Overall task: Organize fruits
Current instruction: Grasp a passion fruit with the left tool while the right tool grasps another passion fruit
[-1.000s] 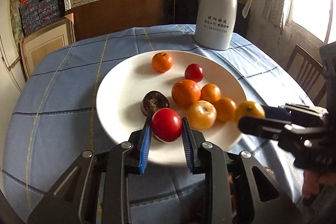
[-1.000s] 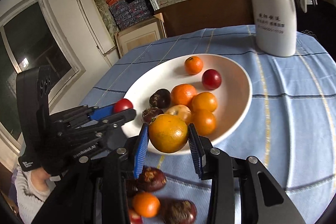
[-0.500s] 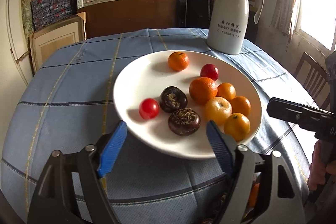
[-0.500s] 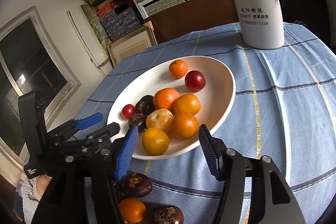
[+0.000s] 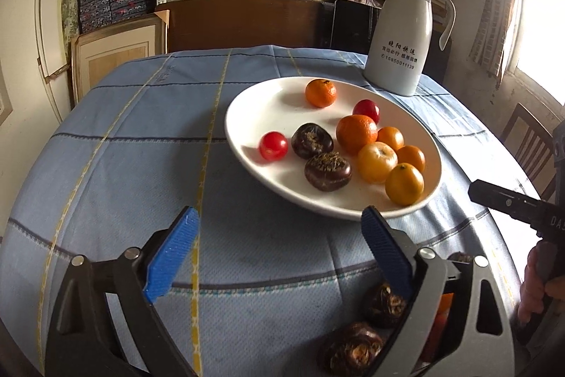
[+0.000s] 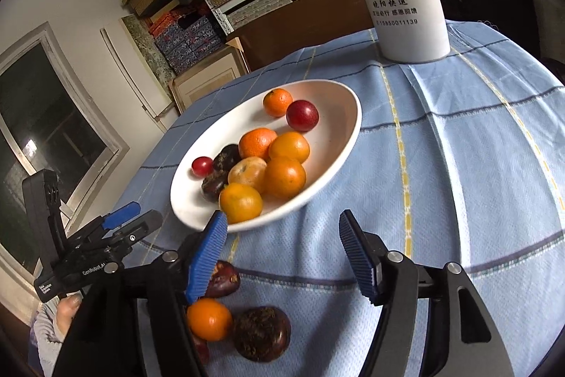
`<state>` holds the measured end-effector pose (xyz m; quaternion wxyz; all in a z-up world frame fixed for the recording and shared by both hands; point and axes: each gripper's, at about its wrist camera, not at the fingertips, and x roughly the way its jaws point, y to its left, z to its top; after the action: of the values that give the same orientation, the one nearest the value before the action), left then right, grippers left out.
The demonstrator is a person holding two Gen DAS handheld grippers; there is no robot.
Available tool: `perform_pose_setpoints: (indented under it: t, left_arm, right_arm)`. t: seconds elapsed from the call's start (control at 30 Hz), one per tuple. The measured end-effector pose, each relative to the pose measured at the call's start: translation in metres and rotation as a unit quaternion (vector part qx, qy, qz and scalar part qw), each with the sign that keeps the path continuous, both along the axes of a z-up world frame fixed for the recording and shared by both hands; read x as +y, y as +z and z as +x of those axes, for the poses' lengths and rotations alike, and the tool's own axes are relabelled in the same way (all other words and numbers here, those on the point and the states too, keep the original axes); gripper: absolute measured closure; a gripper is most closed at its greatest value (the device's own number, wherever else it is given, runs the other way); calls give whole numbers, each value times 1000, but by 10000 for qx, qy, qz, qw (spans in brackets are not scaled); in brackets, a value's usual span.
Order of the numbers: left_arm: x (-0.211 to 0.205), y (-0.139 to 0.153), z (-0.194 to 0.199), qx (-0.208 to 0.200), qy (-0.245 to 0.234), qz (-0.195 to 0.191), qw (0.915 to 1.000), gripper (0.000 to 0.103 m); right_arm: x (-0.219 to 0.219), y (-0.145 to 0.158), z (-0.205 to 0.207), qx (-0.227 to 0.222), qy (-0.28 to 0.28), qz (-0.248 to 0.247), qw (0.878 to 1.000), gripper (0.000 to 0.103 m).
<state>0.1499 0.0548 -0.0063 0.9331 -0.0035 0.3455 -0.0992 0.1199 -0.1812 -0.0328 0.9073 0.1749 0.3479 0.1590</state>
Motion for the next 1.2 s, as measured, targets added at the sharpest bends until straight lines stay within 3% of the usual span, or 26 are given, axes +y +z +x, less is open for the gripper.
perform_pose_setpoints:
  t: [0.23,0.5,0.6,0.73,0.87,1.07,1.1,1.17,1.2]
  left_arm:
    - [14,-7,-36,65,55,-136,9999,11]
    - [8,-11,-68,193,-256,-71,9995,5]
    - [1,-16,-67,345,-317,101,9989,5]
    - [-18,-22,-68,402,-389,665,9962,5]
    - [-31,-29,-65,556,-428,1101,9914,5]
    - [-33,-38,-58,837,-463,1201,9881,6]
    - [-33,-38,-58,838,-473,1178,9884,7]
    - [-32,-38,-58,853,-574,1067,9890,23]
    - [-32,-37,-58,849,-631,1009,9893,24]
  right_arm:
    - [2,-6,-37,-65,172,82,9998,36]
    - [-4,-8,-59,13,325,393,9987,36]
    - [-6,-14,-60,238,318,446,9982,36]
    - [1,-14,-67,245,451,322,9982,36]
    - [1,-16,-70,367,294,-32,9989,36]
    - [27,-13,-70,391,611,-1163,9906,36]
    - [30,-14,-69,381,658,-1279,9889,36]
    - [38,-14,-67,375,721,-1523,9850,36]
    - [41,-14,-65,365,744,-1612,9834,37]
